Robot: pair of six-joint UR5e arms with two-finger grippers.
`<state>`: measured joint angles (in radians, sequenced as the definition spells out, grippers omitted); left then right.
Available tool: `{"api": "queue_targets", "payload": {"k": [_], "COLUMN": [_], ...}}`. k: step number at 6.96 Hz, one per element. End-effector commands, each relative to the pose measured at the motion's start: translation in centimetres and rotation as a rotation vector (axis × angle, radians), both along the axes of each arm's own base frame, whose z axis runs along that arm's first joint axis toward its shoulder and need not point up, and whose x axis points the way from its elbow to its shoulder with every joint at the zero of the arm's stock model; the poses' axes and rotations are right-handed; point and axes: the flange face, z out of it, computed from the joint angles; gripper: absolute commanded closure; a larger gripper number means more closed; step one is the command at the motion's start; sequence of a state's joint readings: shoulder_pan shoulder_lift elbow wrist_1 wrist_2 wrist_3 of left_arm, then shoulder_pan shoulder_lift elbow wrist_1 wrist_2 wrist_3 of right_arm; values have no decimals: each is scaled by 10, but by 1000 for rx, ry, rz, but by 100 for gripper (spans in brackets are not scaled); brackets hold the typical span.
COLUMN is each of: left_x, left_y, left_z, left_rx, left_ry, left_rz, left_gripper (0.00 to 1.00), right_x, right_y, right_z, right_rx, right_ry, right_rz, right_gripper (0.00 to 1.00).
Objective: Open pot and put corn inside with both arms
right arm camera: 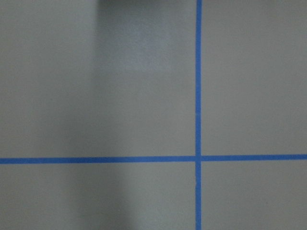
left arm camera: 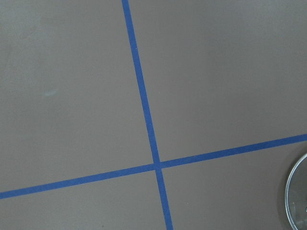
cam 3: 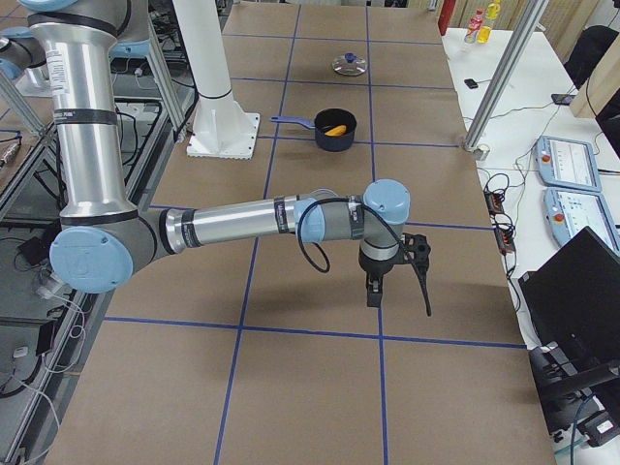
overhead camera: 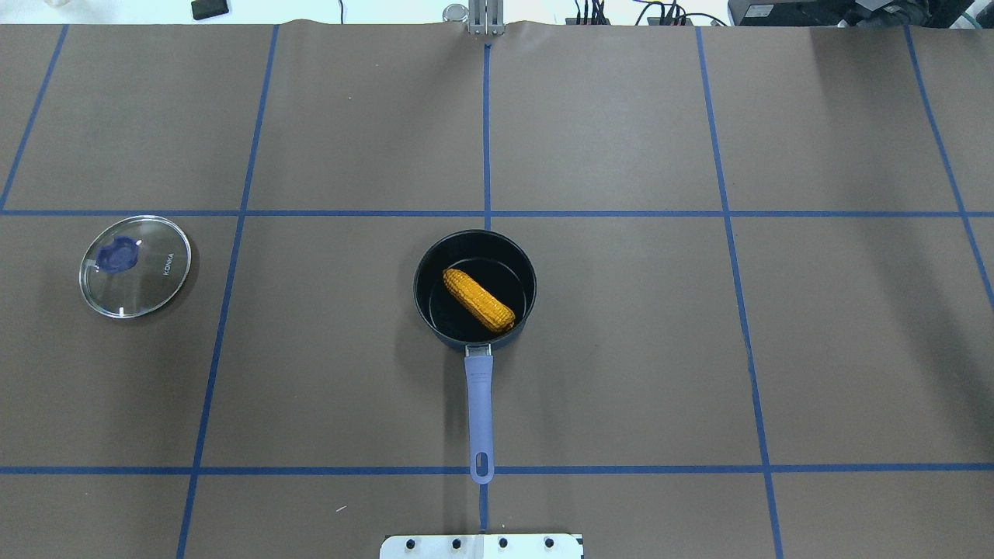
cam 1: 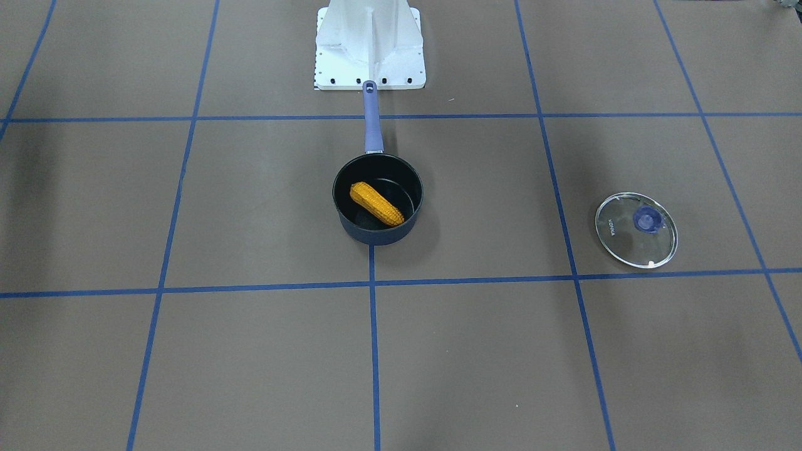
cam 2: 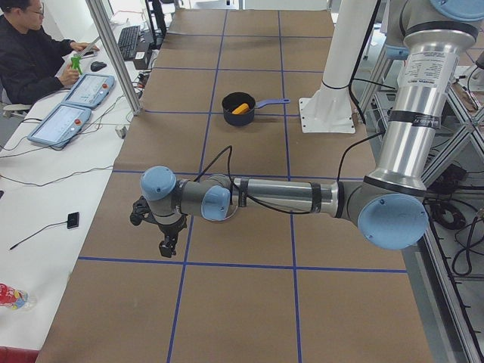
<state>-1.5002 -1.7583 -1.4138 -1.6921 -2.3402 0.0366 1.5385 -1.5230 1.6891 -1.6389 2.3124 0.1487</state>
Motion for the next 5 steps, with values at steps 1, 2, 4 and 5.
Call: {"api": "queue_targets", "payload": {"k": [1,2,4,5], "left_x": [-2,-1,-1,-1], "left_y": [10,16,18,18], "left_z": [12,18,20,20], "left_rx": [-18,-24,-27,-27], "left_ry": [-1,0,0,0], "left_rz": [-1,0,0,0], "left_gripper": [0,0,0,0], "right_x": [8,8,8,9], "right_y": [21,21,21,20], "right_z": [19,19,17,18], "right_rx": [-32,-31,-21,-21], "right_ry": [-10,-10,-9,-6], "right_rz": [6,6,6,6], "right_gripper": [0,0,0,0]}}
